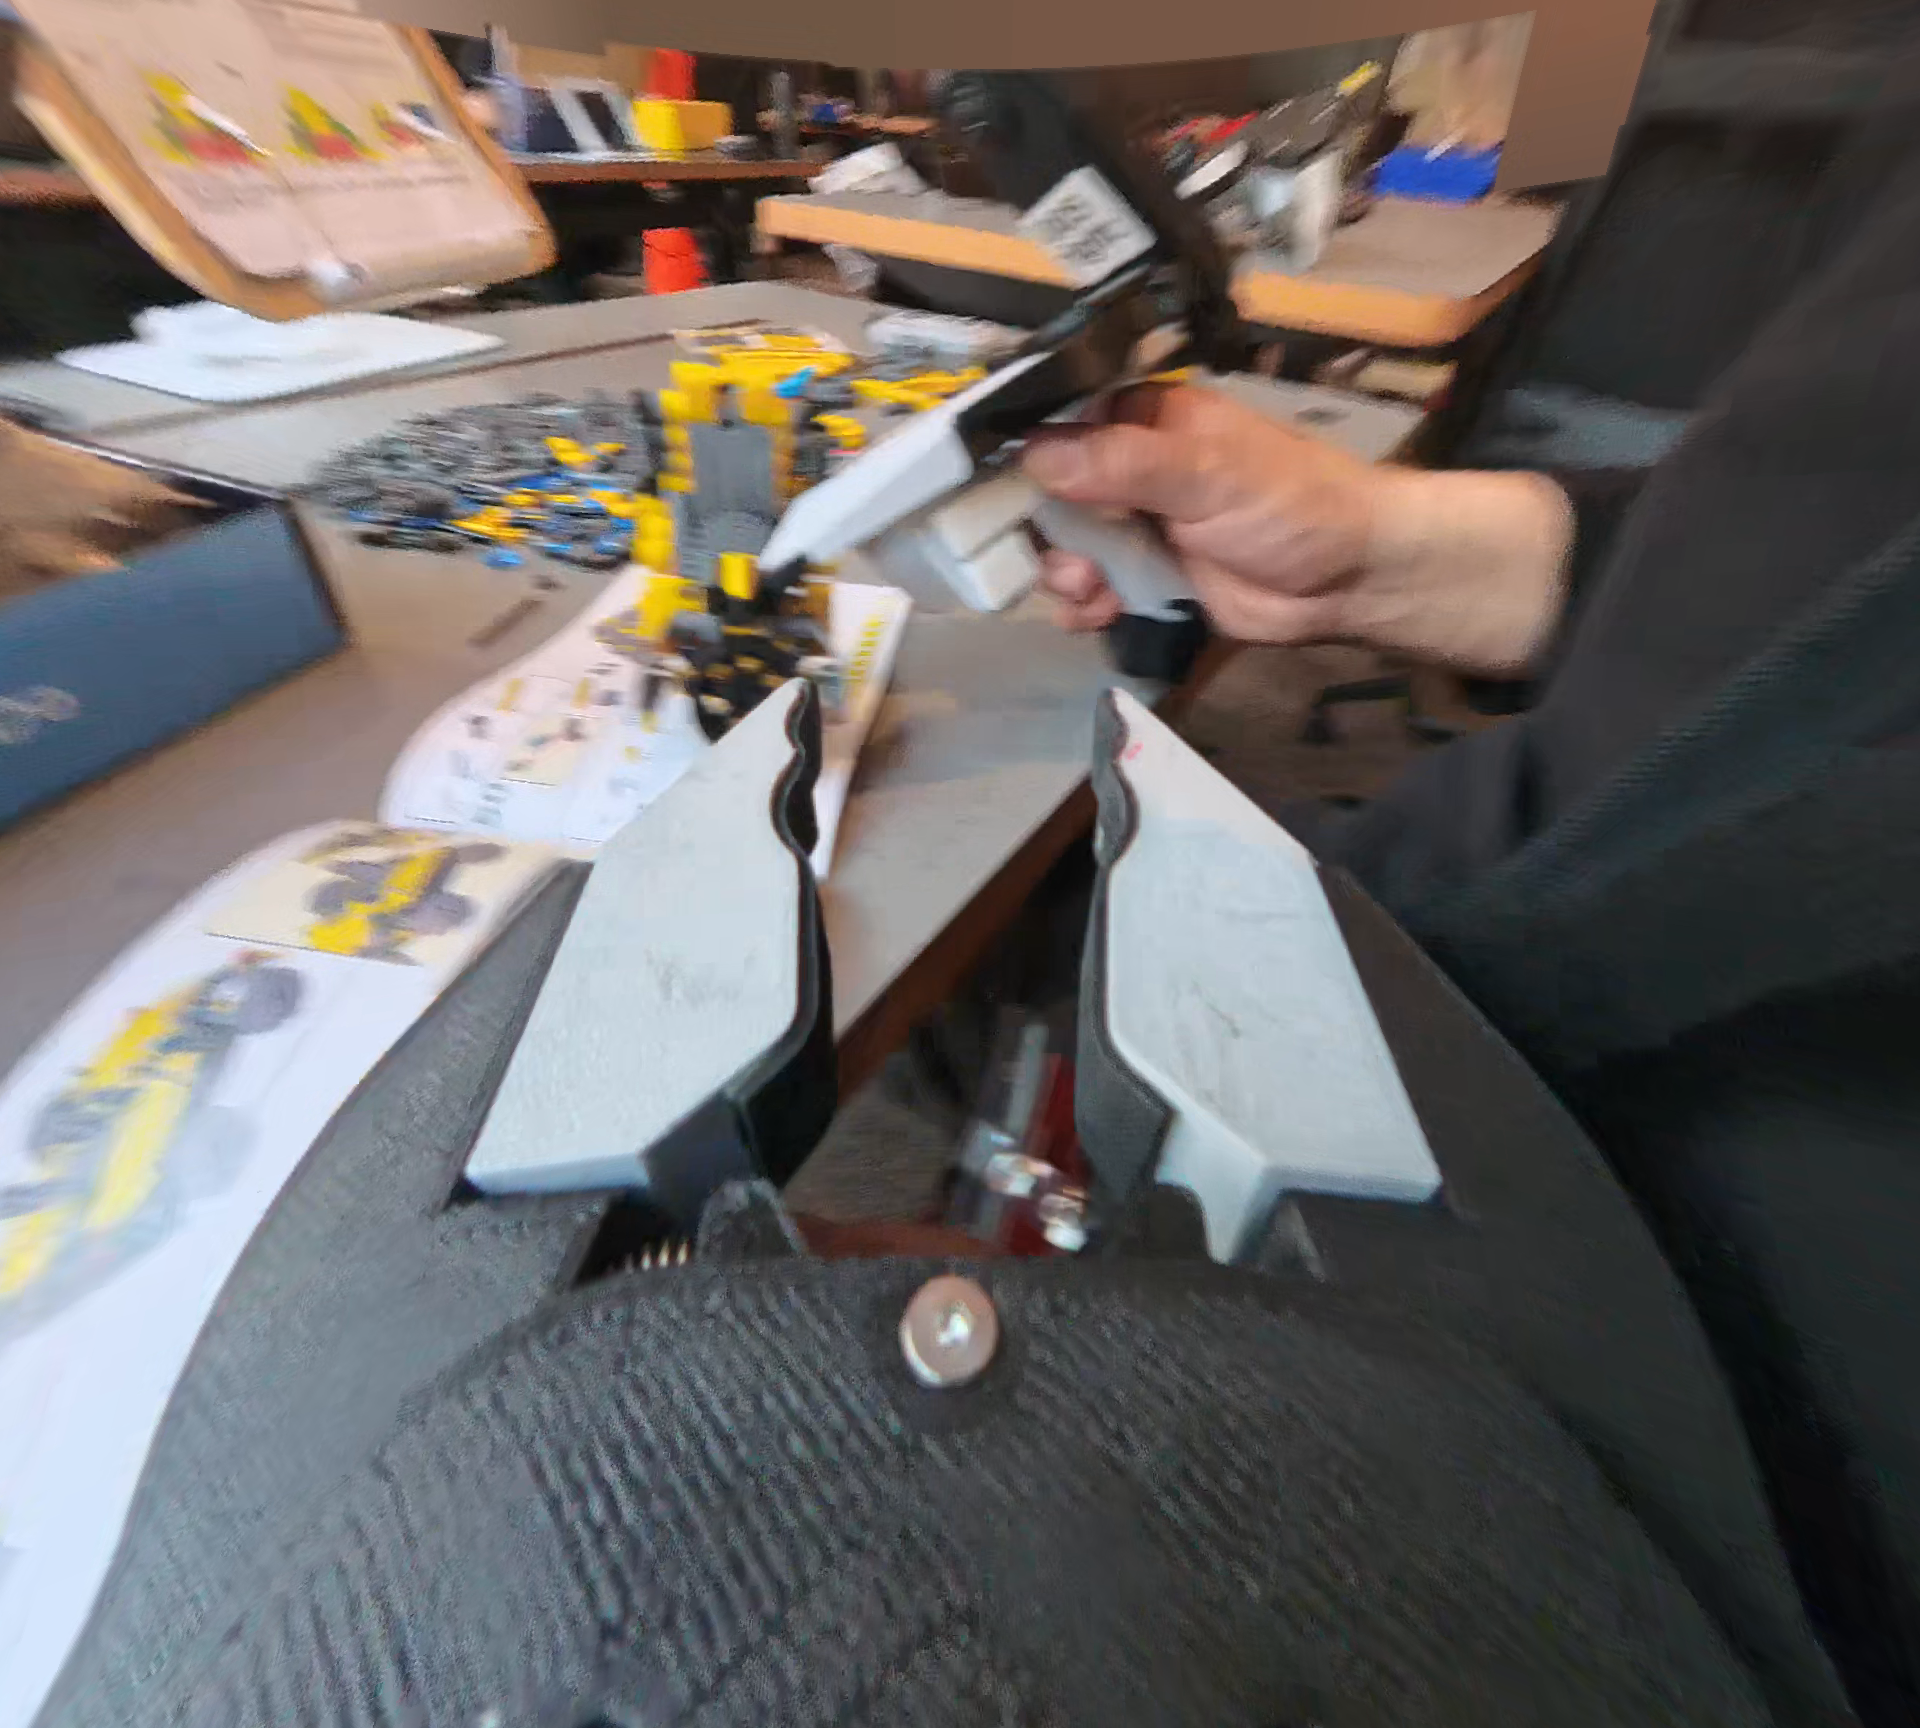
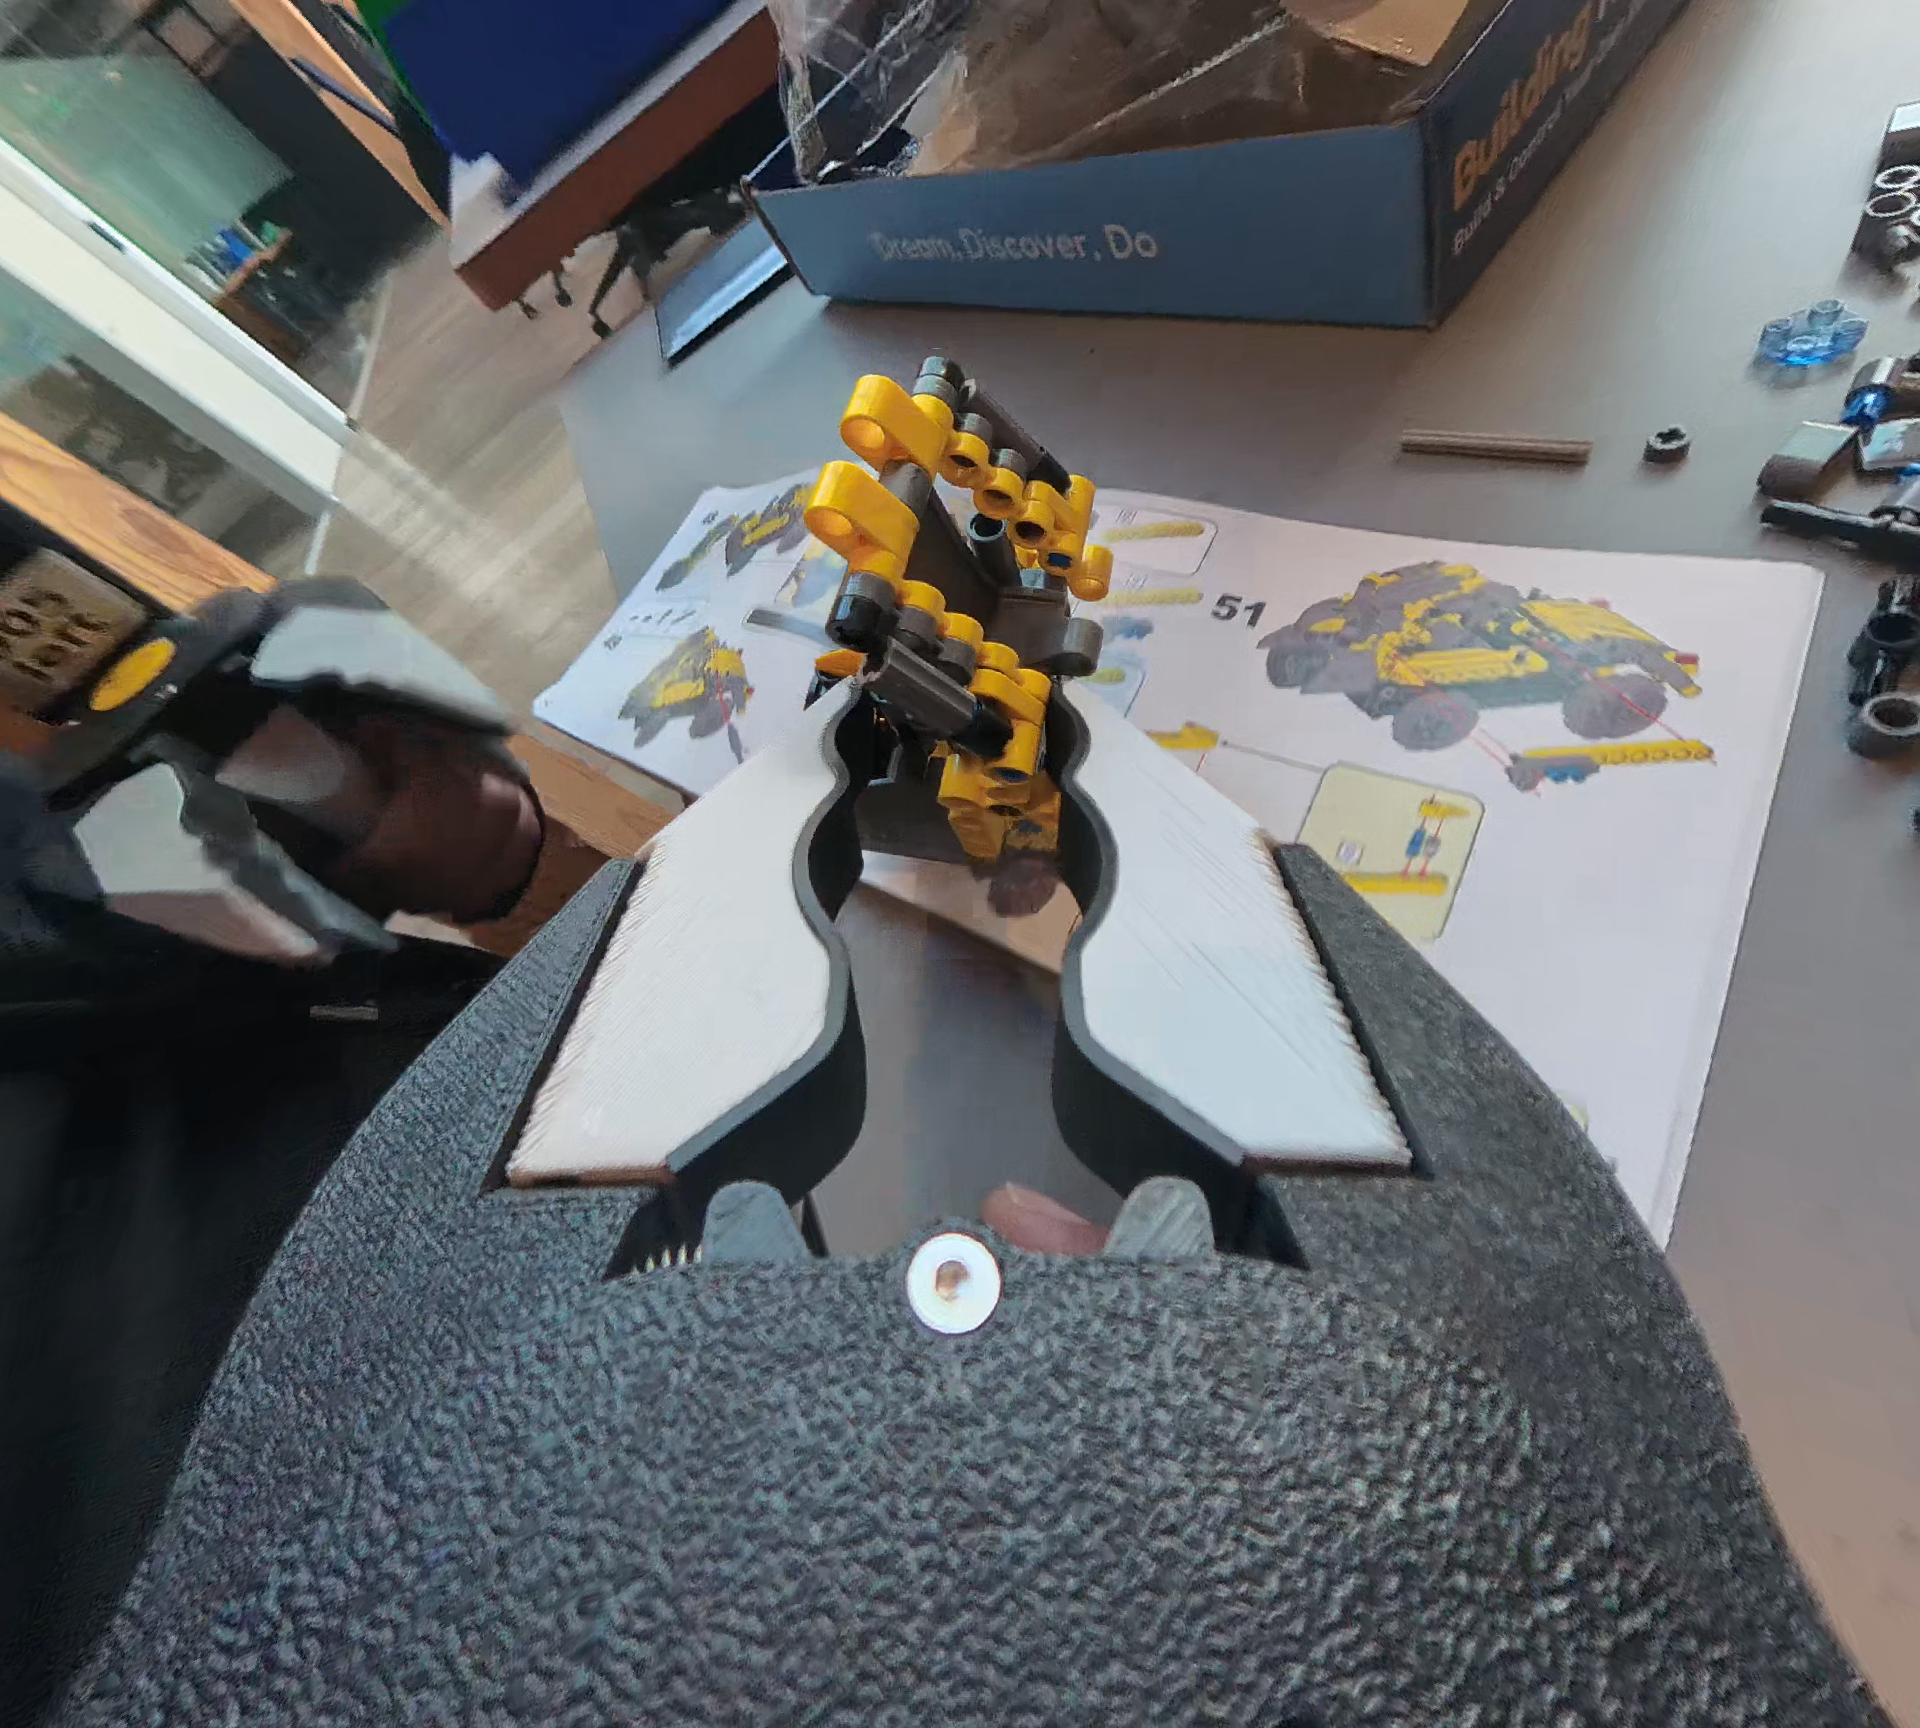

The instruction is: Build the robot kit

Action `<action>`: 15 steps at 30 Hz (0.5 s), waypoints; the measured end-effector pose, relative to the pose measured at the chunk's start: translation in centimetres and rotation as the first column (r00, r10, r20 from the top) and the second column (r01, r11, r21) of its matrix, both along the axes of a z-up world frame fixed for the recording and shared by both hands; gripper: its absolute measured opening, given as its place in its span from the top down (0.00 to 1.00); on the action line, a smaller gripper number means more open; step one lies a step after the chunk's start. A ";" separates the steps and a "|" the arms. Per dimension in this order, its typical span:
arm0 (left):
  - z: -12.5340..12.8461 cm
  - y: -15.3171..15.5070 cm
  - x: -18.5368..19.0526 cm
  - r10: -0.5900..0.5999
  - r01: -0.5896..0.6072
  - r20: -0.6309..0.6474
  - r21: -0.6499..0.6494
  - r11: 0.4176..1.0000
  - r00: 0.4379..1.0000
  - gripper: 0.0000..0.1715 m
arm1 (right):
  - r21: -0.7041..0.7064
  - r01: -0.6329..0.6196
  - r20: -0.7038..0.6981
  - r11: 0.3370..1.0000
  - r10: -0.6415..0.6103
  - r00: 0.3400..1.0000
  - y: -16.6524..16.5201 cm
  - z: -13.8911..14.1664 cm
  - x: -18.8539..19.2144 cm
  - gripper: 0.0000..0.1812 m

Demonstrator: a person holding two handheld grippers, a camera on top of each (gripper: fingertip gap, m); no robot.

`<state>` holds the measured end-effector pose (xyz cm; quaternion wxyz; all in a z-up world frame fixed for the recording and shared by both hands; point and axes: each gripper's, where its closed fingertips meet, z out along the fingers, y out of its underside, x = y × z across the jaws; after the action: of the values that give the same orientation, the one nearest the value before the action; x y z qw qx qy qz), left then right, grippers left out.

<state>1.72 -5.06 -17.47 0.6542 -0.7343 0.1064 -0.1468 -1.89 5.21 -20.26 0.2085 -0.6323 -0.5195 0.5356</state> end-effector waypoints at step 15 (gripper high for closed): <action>-4.0 9.6 9.0 -0.162 0.109 -0.235 -0.221 0.969 0.959 0.63 | 0.102 0.463 -0.058 0.880 -0.460 0.886 3.9 -1.2 14.4 0.82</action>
<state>10.76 4.55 -21.46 0.5444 -0.8015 0.2228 -0.1076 12.48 9.11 -21.45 0.3737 -0.7162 -0.3800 0.4505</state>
